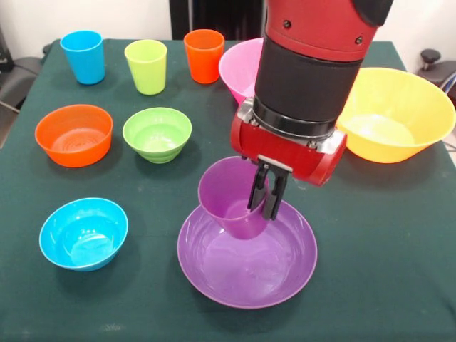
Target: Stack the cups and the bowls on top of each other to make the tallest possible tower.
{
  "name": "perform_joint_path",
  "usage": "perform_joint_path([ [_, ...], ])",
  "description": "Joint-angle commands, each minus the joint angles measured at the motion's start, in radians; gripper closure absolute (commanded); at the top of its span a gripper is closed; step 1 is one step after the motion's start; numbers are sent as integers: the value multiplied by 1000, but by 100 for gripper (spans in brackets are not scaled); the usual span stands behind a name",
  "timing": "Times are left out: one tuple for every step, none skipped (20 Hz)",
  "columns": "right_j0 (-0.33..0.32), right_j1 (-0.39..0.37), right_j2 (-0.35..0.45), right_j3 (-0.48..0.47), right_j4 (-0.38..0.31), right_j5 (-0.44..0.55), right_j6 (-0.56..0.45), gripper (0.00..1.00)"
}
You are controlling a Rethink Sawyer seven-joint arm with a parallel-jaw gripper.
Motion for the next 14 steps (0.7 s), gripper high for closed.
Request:
perform_joint_path([
  [-26,49,157,20,-96,-87,-203,100],
  [-26,46,158,31,-105,-107,-198,100],
  [-28,48,163,35,-108,-112,-195,100],
  [-28,49,165,37,-114,-122,-193,100],
  [-28,51,165,39,-119,-130,-185,100],
  [-27,55,163,40,-127,-139,-180,100],
  [-27,58,161,42,-134,-140,-174,100],
  [-29,57,163,52,-138,-147,-171,100],
  [-32,53,168,66,-140,-152,-169,100],
  [-35,48,172,80,-142,-153,-170,100],
  [-39,44,176,93,-144,-155,-173,100],
  [-45,41,181,104,-146,-156,-176,100],
  [-49,41,184,113,-146,-155,-172,100],
  [-50,41,185,119,-150,-159,-168,100],
])
